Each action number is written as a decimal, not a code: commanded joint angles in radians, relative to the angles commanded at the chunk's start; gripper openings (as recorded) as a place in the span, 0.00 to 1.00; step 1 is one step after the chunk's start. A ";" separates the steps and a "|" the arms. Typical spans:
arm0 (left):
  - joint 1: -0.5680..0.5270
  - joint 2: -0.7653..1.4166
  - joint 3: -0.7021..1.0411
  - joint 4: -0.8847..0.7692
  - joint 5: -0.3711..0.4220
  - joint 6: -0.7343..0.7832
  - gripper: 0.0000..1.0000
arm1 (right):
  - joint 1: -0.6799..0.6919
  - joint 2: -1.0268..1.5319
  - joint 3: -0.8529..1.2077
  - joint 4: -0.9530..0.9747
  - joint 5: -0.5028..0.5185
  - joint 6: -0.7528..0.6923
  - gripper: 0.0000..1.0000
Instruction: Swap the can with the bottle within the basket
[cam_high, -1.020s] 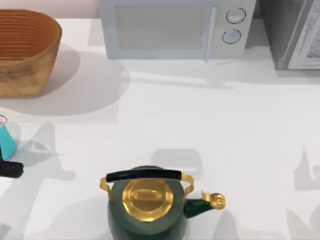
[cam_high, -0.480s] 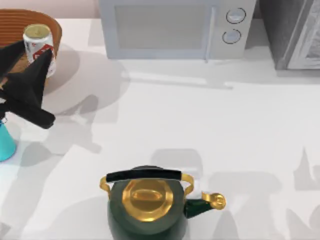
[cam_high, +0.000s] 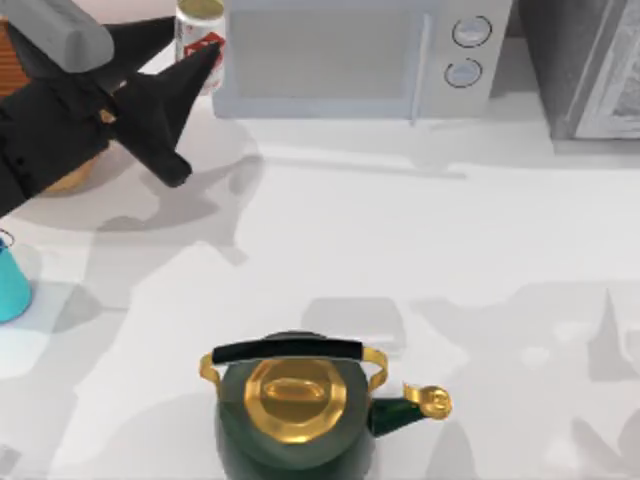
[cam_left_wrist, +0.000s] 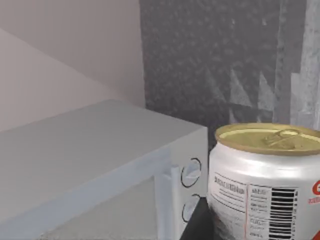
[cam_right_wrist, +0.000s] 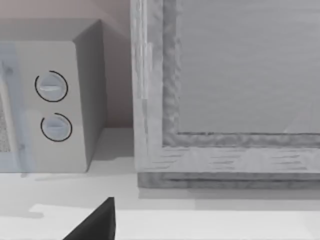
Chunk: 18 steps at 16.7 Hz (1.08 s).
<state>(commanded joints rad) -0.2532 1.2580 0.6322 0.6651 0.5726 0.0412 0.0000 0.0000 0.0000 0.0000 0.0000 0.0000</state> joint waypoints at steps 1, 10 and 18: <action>-0.006 0.056 0.026 0.033 0.025 0.002 0.00 | 0.000 0.000 0.000 0.000 0.000 0.000 1.00; -0.057 0.547 0.223 0.288 0.238 0.002 0.00 | 0.000 0.000 0.000 0.000 0.000 0.000 1.00; -0.115 0.928 0.356 0.469 0.428 0.002 0.00 | 0.000 0.000 0.000 0.000 0.000 0.000 1.00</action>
<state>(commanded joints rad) -0.3682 2.1857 0.9882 1.1339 1.0003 0.0436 0.0000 0.0000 0.0000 0.0000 0.0000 0.0000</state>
